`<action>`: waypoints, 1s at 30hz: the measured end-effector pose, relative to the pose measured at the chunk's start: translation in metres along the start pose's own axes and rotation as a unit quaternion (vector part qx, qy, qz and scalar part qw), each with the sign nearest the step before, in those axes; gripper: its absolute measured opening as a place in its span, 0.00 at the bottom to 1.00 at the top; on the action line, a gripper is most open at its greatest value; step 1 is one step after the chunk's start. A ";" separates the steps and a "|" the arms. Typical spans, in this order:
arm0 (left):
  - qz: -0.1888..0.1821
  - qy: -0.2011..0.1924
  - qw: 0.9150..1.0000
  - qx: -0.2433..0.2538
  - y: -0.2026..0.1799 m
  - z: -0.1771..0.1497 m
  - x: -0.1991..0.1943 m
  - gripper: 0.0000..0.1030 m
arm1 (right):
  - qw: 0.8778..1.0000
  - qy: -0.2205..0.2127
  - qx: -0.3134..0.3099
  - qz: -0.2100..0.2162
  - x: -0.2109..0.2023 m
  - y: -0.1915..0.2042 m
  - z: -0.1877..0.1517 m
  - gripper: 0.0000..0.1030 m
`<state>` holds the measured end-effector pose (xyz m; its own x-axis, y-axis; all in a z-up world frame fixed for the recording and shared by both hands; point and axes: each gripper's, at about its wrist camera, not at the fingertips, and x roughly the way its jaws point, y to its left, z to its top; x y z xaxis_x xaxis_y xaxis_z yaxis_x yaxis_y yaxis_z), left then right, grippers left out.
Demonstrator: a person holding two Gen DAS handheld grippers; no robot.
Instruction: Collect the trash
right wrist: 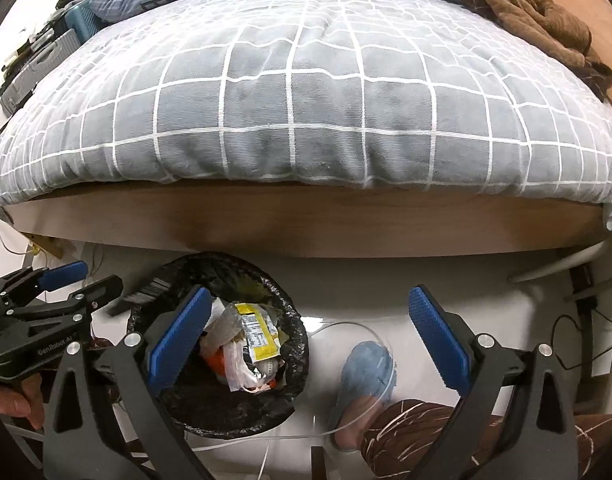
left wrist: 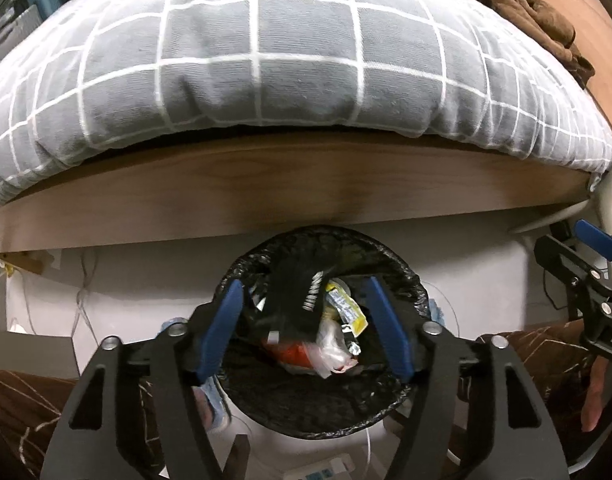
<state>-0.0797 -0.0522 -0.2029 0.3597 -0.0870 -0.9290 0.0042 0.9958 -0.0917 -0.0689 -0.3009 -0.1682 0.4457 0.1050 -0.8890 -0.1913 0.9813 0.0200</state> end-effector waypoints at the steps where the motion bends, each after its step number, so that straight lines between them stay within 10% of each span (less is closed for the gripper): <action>1: 0.002 -0.003 1.000 -0.002 0.002 0.000 -0.001 0.72 | 1.000 -0.001 0.000 0.001 -0.001 0.001 0.000 0.92; 9: 0.010 -0.042 0.999 -0.012 0.009 0.005 -0.032 0.94 | 1.000 -0.026 0.001 0.005 -0.021 0.009 0.002 0.92; 30: 0.011 -0.185 0.983 -0.010 0.011 0.010 -0.212 0.94 | 0.983 -0.183 -0.006 -0.004 -0.192 0.044 0.026 0.93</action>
<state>-0.1466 -0.0222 -0.0032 0.6740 -0.0445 -0.7374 -0.0250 0.9962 -0.0829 -0.1405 -0.2736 0.0152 0.7317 0.1504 -0.6648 -0.1956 0.9807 0.0065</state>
